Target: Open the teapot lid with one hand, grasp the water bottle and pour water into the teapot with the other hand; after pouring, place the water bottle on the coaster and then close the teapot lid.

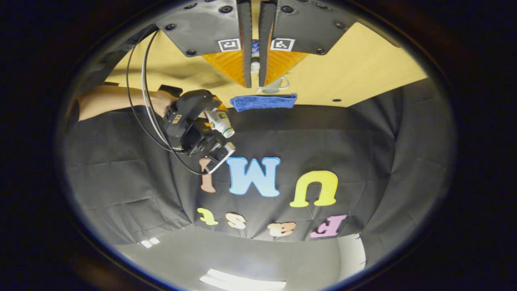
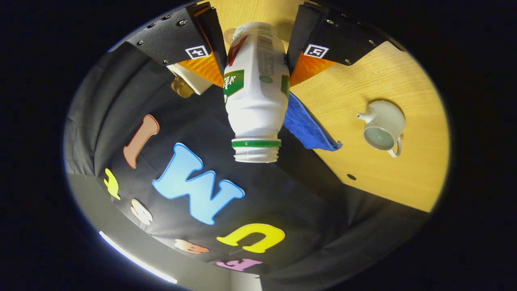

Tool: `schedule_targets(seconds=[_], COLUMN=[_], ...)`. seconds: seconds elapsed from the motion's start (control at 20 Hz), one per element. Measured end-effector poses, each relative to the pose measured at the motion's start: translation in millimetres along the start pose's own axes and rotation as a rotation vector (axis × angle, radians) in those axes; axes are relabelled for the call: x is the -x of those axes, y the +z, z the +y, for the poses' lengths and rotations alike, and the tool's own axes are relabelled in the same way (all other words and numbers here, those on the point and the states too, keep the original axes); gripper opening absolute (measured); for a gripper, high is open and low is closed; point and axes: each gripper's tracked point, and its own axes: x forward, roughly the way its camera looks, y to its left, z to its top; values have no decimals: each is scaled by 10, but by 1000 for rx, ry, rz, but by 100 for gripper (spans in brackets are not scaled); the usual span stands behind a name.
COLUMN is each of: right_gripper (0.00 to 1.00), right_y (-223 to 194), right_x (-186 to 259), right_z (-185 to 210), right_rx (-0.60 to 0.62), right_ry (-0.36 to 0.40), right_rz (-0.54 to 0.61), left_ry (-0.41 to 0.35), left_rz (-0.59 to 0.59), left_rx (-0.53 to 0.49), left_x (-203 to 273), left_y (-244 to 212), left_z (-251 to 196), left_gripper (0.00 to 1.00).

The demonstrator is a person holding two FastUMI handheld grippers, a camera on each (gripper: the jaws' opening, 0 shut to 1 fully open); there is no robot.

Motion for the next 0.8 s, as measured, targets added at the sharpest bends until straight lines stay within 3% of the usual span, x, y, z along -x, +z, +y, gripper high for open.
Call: schedule_targets(seconds=[0.1,0.15,0.4,0.5,0.8], right_gripper=[71,71,71,71,71], right_y=[79,113,180,189,259], right_x=[-46,-58,-67,-113,-174], right_z=[102,139,301,344,502], right_rx=[75,106,229,303,492], right_ry=[11,13,22,24,48], right_rz=[-8,-14,-20,-16,-48], left_ry=[-9,-16,-8,6,25], left_rz=[4,11,33,23,41], left_rx=[31,41,34,21,26], left_x=[21,31,108,120,139], left_y=[-40,-68,-98,-96,-220], left_z=[-23,-43,-24,16,29], left_gripper=[13,17,13,17,17])
